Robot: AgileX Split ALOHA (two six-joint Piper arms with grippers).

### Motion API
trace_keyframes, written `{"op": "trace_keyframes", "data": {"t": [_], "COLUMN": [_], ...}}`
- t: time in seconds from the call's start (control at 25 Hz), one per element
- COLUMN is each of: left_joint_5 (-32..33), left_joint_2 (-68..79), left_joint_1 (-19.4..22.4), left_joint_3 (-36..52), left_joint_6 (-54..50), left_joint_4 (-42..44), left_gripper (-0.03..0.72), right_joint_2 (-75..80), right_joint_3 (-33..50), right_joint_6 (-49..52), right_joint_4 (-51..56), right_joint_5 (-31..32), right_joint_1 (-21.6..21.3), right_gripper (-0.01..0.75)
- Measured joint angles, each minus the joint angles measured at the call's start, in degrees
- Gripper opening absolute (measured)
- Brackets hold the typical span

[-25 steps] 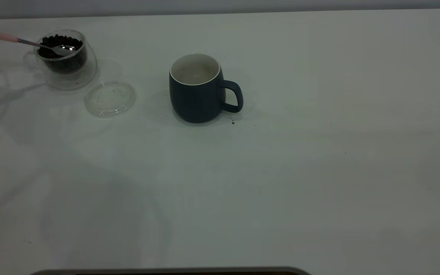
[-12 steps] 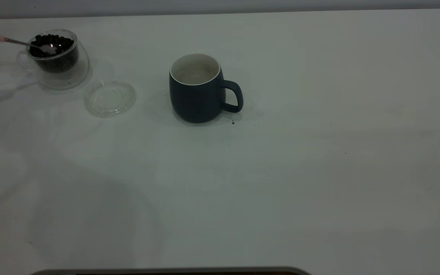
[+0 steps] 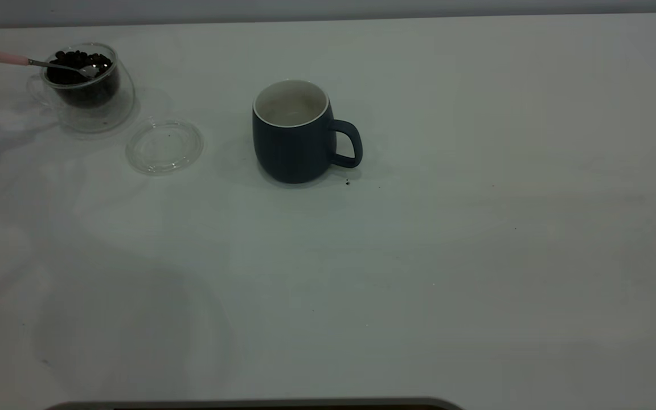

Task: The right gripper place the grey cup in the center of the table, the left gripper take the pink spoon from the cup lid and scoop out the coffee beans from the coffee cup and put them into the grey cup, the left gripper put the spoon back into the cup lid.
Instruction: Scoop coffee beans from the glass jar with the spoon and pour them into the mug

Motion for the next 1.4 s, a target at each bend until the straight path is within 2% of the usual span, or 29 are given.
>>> {"op": "trace_keyframes", "data": {"t": [0.44, 1.4], "left_joint_5": [0.0, 0.0], "left_joint_2": [0.0, 1.6], "left_joint_1": [3.4, 2.6], "left_joint_3": [0.0, 0.0], "left_joint_6": [1.8, 1.5], "left_joint_4": [-2.4, -3.5], "left_gripper": [0.136, 0.136], "right_joint_2": [0.0, 0.0], "right_joint_3": [0.0, 0.0], "right_joint_6": [0.0, 0.0], "right_joint_4": [0.0, 0.1], "right_joint_5": [0.0, 0.0], "right_joint_1": [0.0, 0.0], "right_gripper": [0.588, 0.588]}}
